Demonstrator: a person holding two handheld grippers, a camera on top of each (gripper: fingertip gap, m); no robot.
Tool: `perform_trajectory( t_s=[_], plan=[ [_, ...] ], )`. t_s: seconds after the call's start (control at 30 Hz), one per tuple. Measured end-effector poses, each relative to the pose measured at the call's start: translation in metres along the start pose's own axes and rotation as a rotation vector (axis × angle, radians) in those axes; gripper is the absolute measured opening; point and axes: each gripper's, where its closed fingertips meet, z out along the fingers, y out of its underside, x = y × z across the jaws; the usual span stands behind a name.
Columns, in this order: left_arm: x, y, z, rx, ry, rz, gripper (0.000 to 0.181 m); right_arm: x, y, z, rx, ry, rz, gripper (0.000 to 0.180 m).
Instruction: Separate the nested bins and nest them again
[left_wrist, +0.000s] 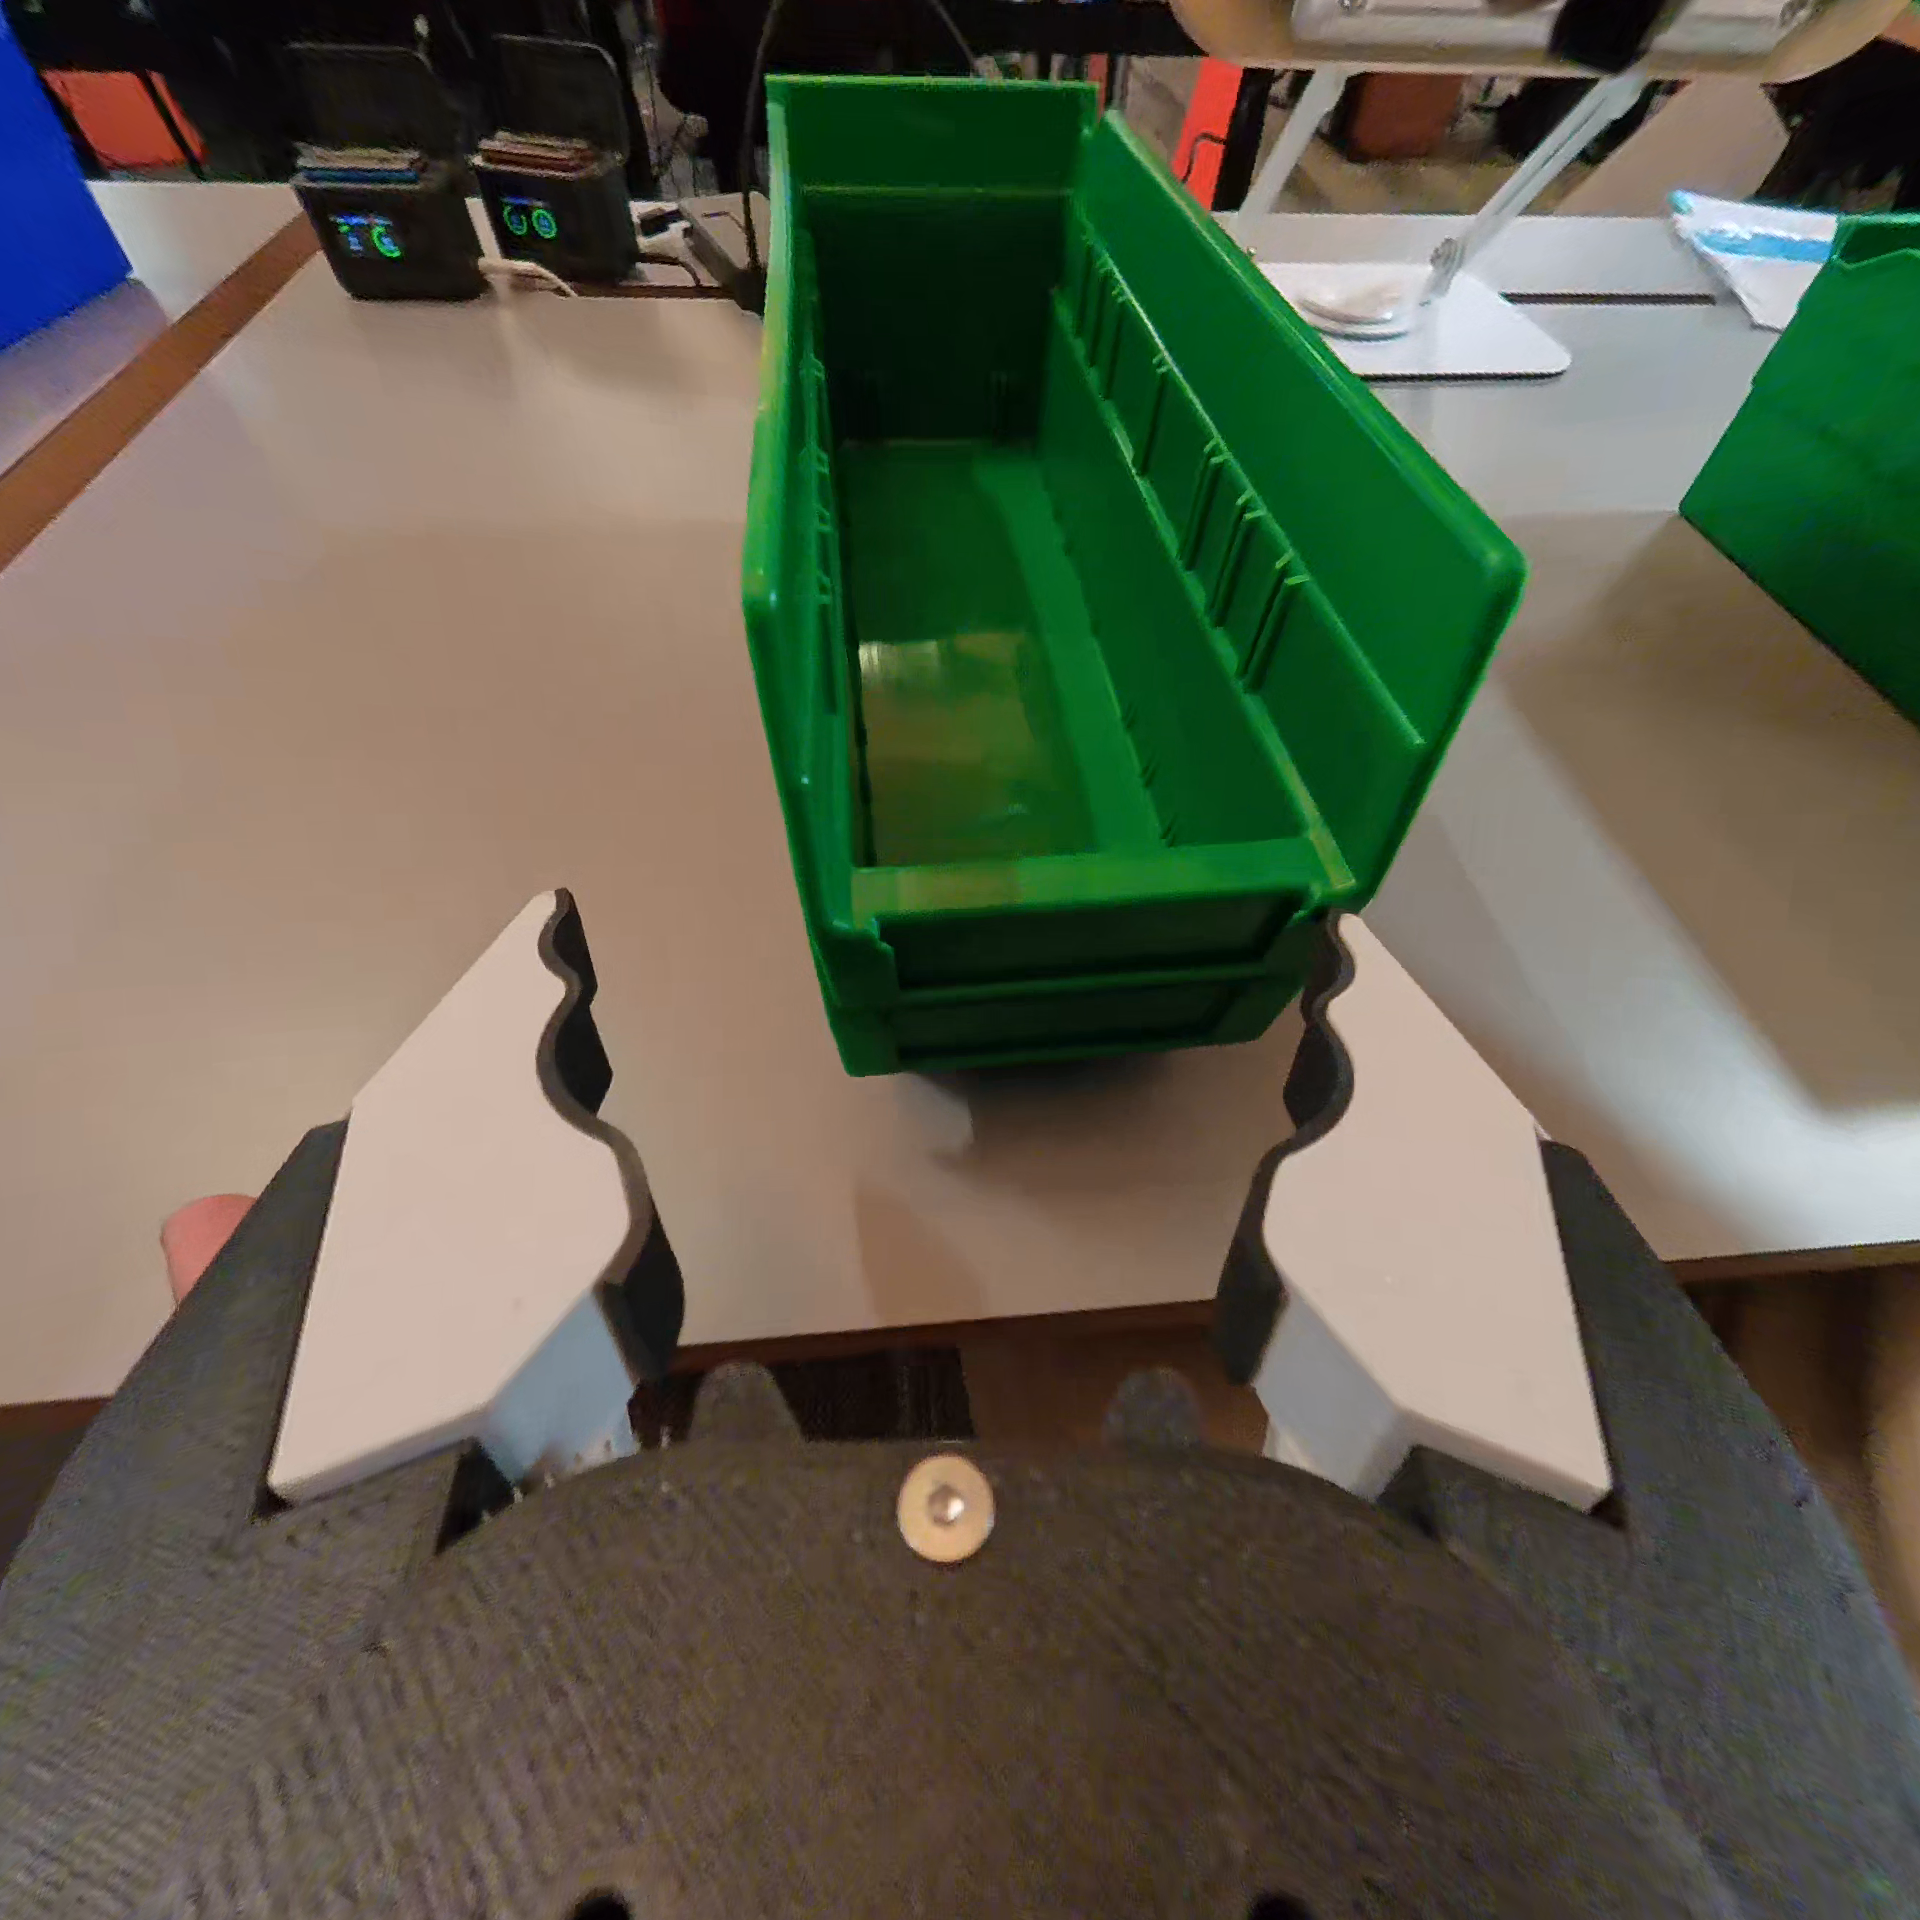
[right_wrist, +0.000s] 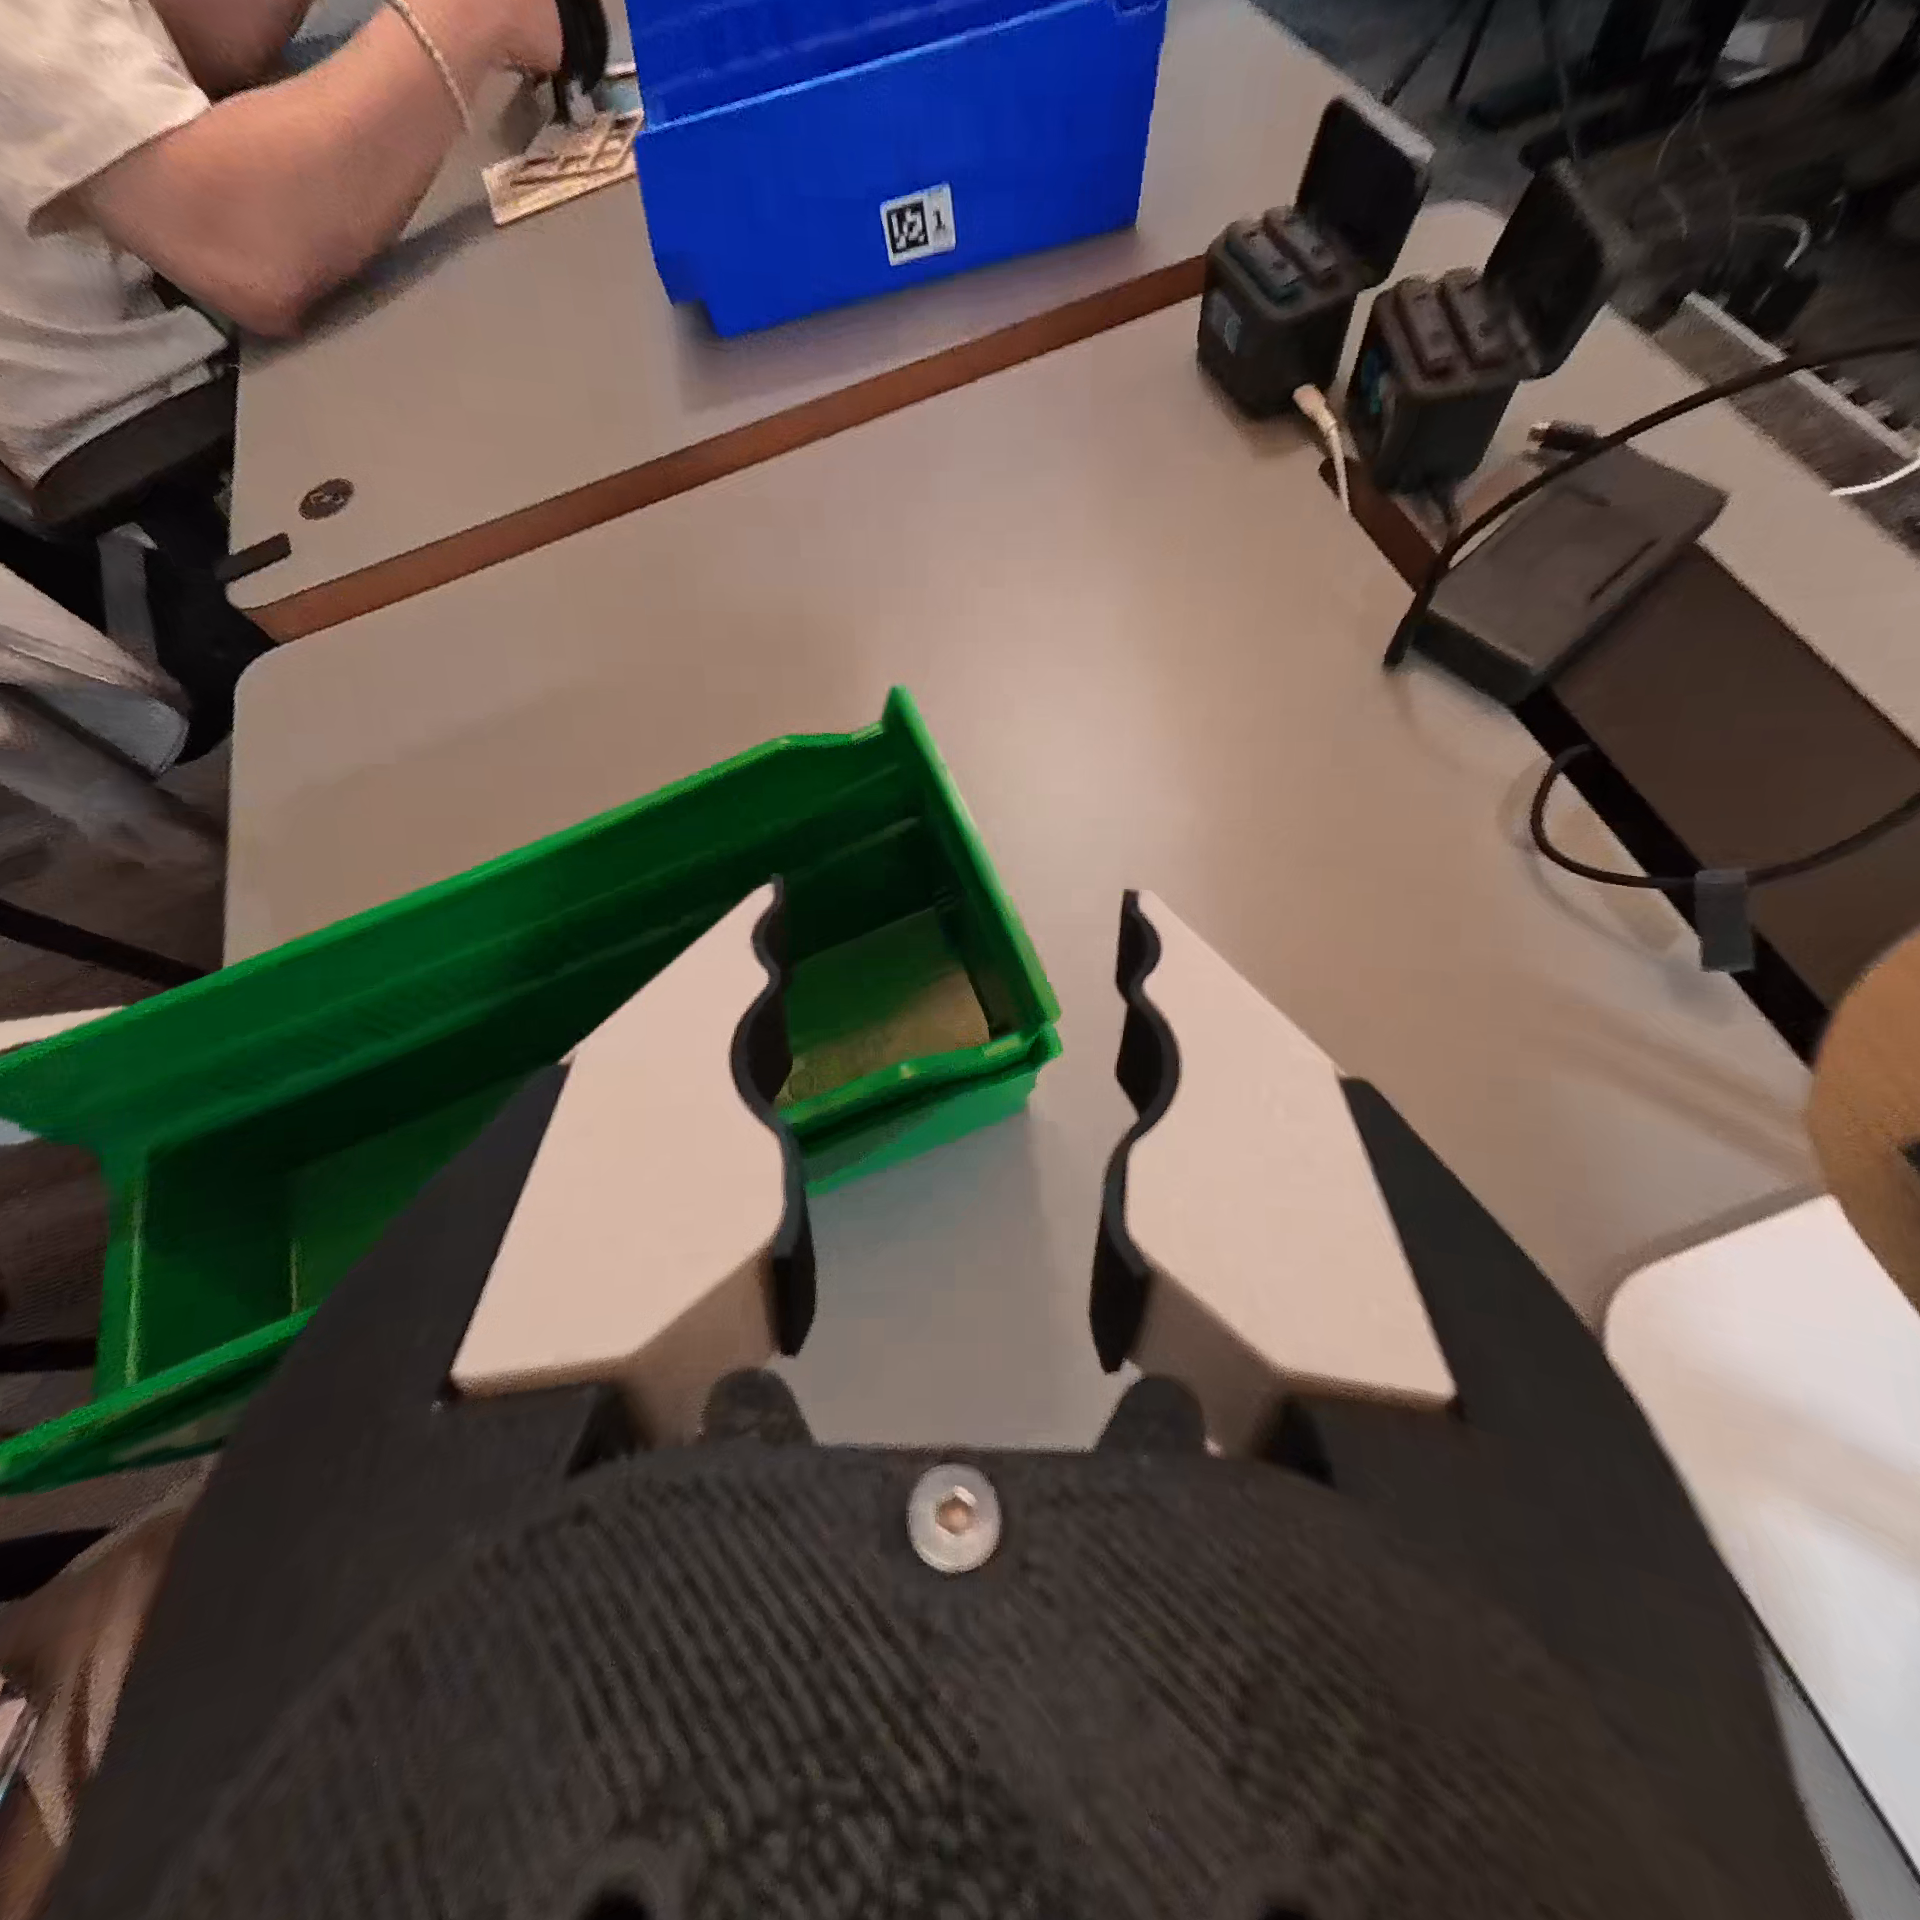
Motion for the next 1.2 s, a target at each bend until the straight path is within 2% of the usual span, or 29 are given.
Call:
perform_trajectory(
  t_s=[0.23, 0.3, 0.4, 0.6, 0.73, 0.93, 1.2],
  plan=[
    [0.021, -0.012, 0.005, 0.036, 0.010, 0.088, 0.127, 0.009, 0.022, 0.038, -0.119, -0.073, -0.102, 0.046],
    [0.025, -0.022, -0.001, 0.082, 0.004, 0.100, 0.121, 0.009, 0.028, 0.043, -0.150, -0.079, -0.154, 0.026],
    [0.034, -0.028, -0.002, 0.097, 0.037, 0.078, 0.121, 0.014, 0.028, 0.044, -0.138, -0.041, -0.209, 0.009],
    [0.028, -0.014, 0.018, -0.010, -0.015, 0.060, 0.134, 0.008, 0.027, 0.042, -0.118, -0.071, -0.194, 0.006],
    [0.022, -0.023, 0.016, 0.015, -0.029, 0.020, 0.125, 0.007, 0.027, 0.039, -0.105, -0.051, -0.189, 0.005],
    [0.011, -0.025, 0.013, 0.013, -0.044, -0.018, 0.125, 0.000, 0.015, 0.031, -0.026, -0.119, -0.080, 0.002],
    [0.002, -0.025, 0.010, 0.020, -0.058, -0.037, 0.126, -0.016, -0.008, 0.013, 0.023, -0.171, -0.058, 0.002]
  ],
)
